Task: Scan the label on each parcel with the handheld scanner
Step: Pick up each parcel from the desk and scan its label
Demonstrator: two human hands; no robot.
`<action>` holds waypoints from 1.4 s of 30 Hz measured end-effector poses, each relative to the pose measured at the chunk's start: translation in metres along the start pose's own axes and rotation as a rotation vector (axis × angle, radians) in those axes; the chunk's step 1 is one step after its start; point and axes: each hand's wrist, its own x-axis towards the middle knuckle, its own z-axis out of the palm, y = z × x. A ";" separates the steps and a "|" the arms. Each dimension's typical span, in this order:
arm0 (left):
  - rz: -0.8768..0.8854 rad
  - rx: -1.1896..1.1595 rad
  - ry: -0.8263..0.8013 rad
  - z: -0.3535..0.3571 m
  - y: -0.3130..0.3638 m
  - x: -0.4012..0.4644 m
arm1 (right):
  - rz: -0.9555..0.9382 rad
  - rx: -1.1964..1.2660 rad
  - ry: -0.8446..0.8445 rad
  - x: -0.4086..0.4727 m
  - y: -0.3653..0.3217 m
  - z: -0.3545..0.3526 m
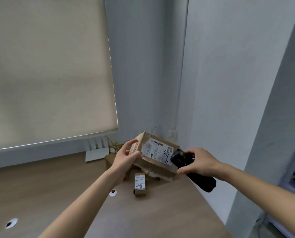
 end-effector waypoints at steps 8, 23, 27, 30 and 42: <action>0.081 0.093 0.016 0.000 -0.008 -0.009 | 0.044 -0.200 -0.104 0.002 -0.020 0.003; 0.078 0.214 0.097 -0.008 -0.019 -0.019 | 0.107 -0.101 -0.207 0.003 -0.025 0.009; 0.091 0.210 0.110 -0.009 -0.019 -0.027 | 0.093 -0.075 -0.230 0.000 -0.028 0.010; 0.102 0.191 0.116 -0.012 -0.019 -0.037 | 0.081 -0.074 -0.259 -0.001 -0.032 0.012; 0.130 0.151 0.270 -0.080 -0.022 -0.101 | -0.041 -0.105 -0.339 -0.012 -0.090 0.059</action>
